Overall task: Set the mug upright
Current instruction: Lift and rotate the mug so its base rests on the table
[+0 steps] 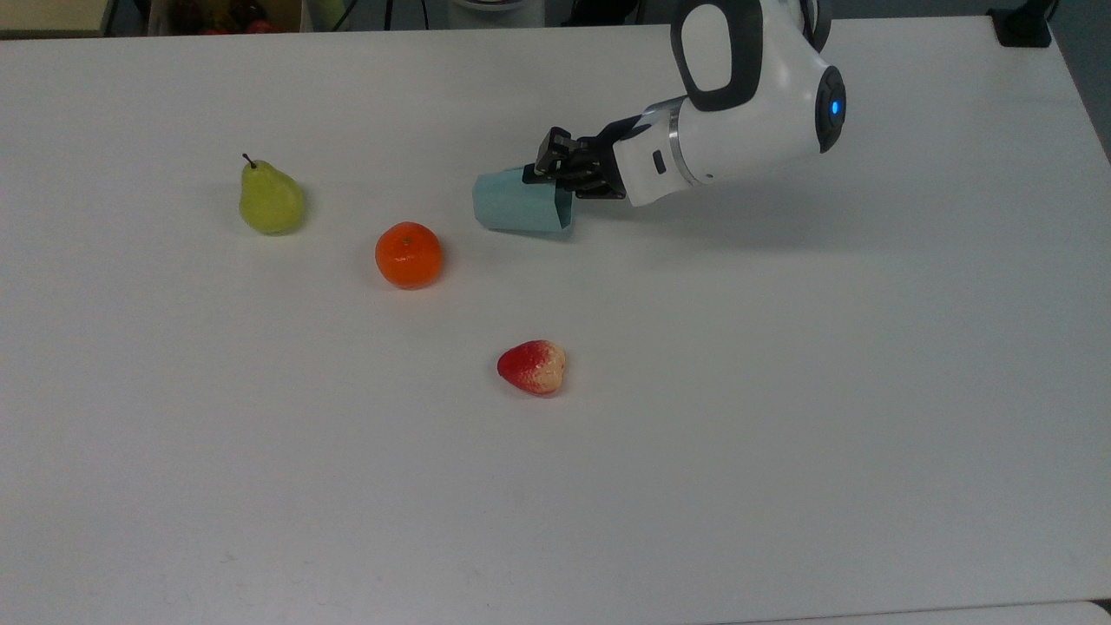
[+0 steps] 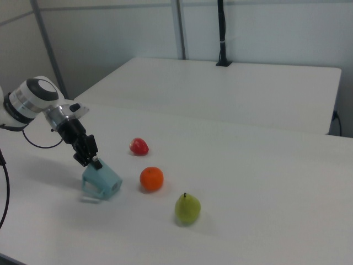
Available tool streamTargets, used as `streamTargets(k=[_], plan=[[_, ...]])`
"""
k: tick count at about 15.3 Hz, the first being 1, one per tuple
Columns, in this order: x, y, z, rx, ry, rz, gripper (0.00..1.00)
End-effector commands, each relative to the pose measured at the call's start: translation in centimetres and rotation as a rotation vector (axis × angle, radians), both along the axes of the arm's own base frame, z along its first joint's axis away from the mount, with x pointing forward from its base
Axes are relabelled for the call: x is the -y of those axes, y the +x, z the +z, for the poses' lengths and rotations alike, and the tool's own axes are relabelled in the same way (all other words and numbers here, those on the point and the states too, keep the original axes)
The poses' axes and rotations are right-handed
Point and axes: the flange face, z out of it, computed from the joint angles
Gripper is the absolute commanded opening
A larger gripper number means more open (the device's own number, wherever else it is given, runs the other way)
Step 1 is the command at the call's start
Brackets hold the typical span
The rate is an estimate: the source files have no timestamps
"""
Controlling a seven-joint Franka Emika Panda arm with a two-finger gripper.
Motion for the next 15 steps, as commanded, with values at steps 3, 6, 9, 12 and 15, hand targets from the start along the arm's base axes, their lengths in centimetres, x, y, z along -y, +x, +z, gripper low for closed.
streamTargets(k=[3, 6, 9, 12, 15], plan=[[2.1, 0.0, 2.7, -0.116, 0.037, 0.052, 0.0], [3.6, 0.5, 5.6, -0.094, 0.08, 0.044, 0.0], [5.1, 1.3, 8.4, -0.067, 0.256, 0.044, 0.0], [5.0, 3.3, 9.7, 0.024, 0.509, 0.096, 0.0], [4.5, 4.1, 8.7, 0.031, 0.677, 0.176, 0.0]])
